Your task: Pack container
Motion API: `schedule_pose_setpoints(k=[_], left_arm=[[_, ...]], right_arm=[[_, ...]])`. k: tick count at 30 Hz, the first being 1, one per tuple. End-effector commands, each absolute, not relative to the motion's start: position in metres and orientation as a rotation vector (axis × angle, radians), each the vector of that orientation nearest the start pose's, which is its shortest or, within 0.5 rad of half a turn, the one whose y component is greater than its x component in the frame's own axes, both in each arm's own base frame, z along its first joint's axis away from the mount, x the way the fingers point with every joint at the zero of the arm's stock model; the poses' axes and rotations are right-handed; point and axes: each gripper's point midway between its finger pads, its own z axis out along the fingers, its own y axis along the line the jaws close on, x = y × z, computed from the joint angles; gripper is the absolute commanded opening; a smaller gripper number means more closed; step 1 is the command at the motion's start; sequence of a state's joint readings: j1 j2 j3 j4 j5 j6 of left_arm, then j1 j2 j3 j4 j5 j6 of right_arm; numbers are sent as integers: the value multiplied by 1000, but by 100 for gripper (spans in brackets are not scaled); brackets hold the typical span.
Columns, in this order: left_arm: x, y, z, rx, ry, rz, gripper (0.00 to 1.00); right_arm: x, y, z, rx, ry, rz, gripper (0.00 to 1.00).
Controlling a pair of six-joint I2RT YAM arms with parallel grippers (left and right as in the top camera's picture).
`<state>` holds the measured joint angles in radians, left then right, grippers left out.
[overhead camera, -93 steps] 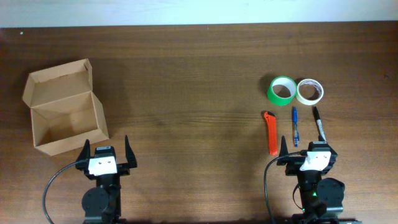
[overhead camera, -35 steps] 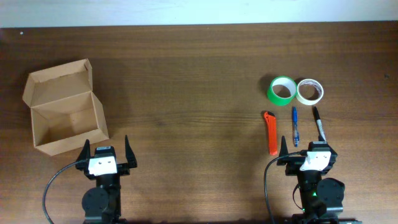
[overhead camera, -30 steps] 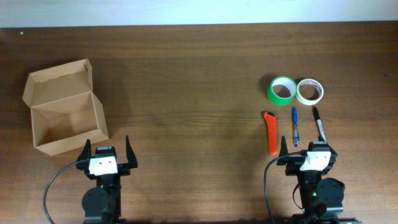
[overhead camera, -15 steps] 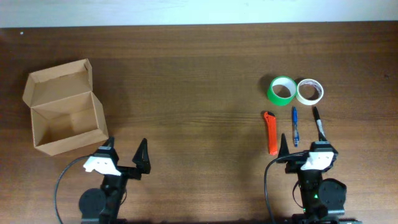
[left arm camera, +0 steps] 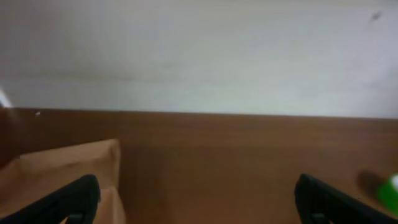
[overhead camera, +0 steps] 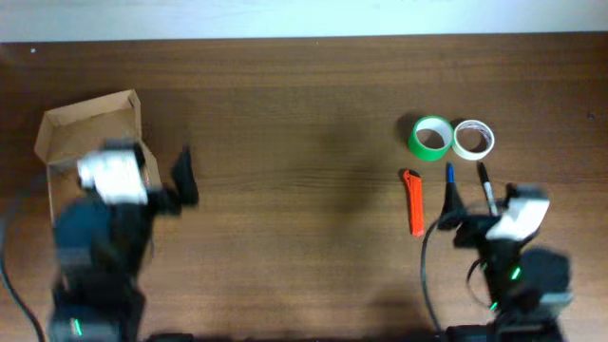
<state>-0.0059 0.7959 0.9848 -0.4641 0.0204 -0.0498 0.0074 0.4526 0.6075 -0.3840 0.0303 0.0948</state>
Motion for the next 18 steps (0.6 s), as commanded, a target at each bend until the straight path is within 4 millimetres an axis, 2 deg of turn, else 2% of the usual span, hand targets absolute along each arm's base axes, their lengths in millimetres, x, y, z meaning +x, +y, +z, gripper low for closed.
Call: schedule_pose_setpoints(k=[1,4,7,11,16,18], left_arm=[[342,8,360,-10,1938,35,100],[371,13,359,-21,2058,40,100],[394,15,351,-24,2157,44,100],[408,12,328,-16,2263,24,100],[411,13,304,-16,2345,24,99],[409,13,295,-3,2378,30,100]], right_arm=[[279,-15,318,117,1863,-44,99],[305,-32,337,173,1992,-110,99],[331,-50,336,228,2139,-147,99],[356,-63,308,271,2336,-122,99],[364,-76,262,336,2512,-85,99],[362,-88,252,391,2542,-87,99]])
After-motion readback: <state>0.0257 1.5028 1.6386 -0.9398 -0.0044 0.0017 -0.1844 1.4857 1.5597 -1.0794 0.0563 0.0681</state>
